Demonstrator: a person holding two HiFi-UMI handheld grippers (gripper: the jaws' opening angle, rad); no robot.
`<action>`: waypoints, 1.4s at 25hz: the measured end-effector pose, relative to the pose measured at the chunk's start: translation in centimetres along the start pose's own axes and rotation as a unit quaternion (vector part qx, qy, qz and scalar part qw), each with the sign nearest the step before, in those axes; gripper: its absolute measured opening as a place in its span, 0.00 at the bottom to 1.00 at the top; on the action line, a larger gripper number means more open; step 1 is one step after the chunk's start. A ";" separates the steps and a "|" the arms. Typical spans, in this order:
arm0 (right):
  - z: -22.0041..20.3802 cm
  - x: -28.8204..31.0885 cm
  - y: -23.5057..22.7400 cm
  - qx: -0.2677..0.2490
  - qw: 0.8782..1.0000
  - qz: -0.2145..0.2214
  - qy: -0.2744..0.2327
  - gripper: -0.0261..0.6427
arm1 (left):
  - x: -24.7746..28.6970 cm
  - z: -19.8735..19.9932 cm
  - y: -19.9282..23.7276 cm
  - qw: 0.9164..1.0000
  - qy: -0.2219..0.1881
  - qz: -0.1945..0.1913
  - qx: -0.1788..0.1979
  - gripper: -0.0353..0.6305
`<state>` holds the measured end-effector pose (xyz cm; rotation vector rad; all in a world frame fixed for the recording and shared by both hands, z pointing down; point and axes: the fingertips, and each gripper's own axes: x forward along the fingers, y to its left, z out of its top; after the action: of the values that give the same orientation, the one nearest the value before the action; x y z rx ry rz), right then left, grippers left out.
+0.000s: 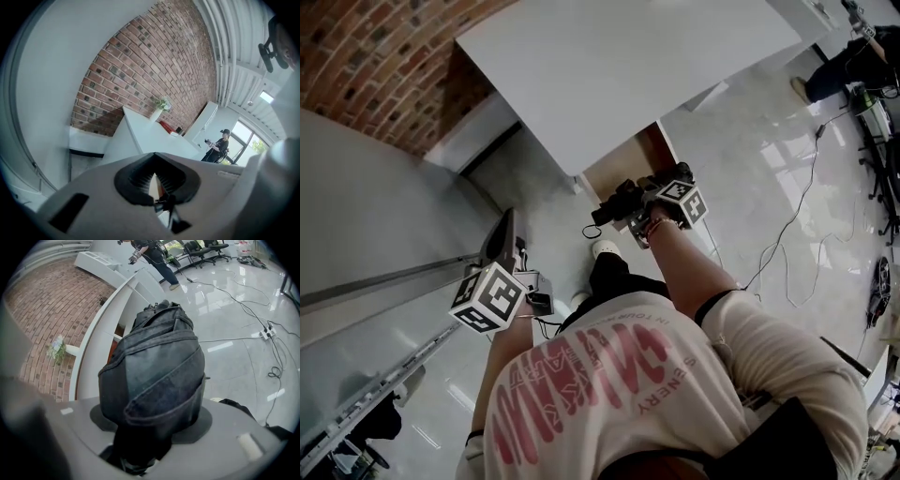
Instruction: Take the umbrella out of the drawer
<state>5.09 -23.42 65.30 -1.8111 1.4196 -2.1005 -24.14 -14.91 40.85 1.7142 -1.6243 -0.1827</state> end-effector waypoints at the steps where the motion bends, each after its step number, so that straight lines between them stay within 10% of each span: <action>1: -0.3 -0.6 0.1 -0.003 1.000 0.003 0.001 0.45 | -0.3 0.1 -0.3 1.000 -0.002 -0.007 0.001 0.06; 35: -7.7 -18.6 8.8 -0.104 0.981 0.164 0.017 0.45 | -10.5 4.0 -8.7 0.984 -0.043 -0.159 0.072 0.06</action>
<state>0.50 -13.82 46.12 -1.4744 1.8597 -1.8864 -21.43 -7.87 28.83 2.0987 -1.4431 -0.3028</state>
